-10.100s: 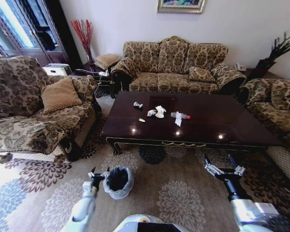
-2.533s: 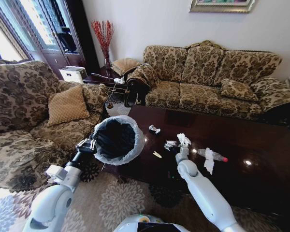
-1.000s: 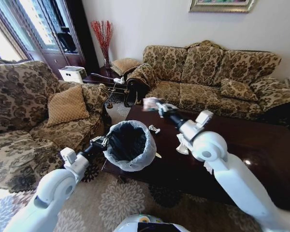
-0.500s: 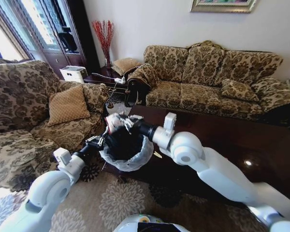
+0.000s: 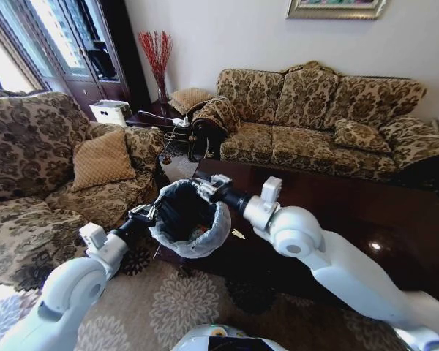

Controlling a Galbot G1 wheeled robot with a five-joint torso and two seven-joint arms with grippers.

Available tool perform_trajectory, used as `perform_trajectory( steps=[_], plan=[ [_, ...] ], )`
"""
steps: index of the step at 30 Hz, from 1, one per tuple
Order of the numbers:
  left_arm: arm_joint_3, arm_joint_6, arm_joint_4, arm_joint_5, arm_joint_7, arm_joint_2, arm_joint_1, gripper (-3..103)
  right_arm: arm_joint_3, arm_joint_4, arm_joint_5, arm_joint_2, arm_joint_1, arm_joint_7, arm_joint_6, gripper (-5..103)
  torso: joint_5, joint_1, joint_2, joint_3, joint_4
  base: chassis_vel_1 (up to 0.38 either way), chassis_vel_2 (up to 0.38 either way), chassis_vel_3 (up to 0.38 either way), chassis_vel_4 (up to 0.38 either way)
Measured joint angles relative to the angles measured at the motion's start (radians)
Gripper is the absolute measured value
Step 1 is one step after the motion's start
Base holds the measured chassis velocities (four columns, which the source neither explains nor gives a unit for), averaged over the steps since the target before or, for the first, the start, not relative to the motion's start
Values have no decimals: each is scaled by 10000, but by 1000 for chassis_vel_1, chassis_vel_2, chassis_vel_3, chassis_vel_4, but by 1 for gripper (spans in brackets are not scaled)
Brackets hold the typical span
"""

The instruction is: Move to the front of the table and place the trash on the table into the trash bin.

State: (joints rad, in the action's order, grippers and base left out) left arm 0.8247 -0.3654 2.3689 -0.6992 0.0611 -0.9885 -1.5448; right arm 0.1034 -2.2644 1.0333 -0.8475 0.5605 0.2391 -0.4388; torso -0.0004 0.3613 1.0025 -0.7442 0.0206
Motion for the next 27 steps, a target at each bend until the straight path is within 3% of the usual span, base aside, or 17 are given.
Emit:
perform_trajectory(
  steps=[1,3,4,10,13,20,27],
  plan=[
    [0,0,0,0,0,0,0,3,0,0,0,0,0,0,0,52,0,0,0,0,0,0,0,0,0],
    [59,75,-46,101,-9,-57,28,3,-1333,103,-585,586,1165,-477,0,57,0,0,0,0,0,0,0,0,0],
    [85,78,-44,94,-17,-86,37,3,-2039,192,-856,853,1989,-731,-4,68,0,0,0,0,-3,0,0,0,0],
    [214,90,170,-47,-16,-229,1,3,-2818,1408,-2153,993,4070,-769,295,84,5,-1,0,0,-8,0,0,0,0],
    [267,90,416,-103,-68,-320,-93,3,-2076,2432,-3021,519,4283,-781,556,98,4,0,0,0,-3,0,0,0,0],
    [274,62,636,-110,-87,-508,-309,3,-199,4140,-3590,-188,4158,-510,771,100,2,-1,0,0,-1,0,0,0,0],
    [244,49,660,-102,-91,-615,-332,3,618,5099,-3715,-774,4043,-353,775,100,-2,0,0,0,-2,0,0,0,0]
  ],
)
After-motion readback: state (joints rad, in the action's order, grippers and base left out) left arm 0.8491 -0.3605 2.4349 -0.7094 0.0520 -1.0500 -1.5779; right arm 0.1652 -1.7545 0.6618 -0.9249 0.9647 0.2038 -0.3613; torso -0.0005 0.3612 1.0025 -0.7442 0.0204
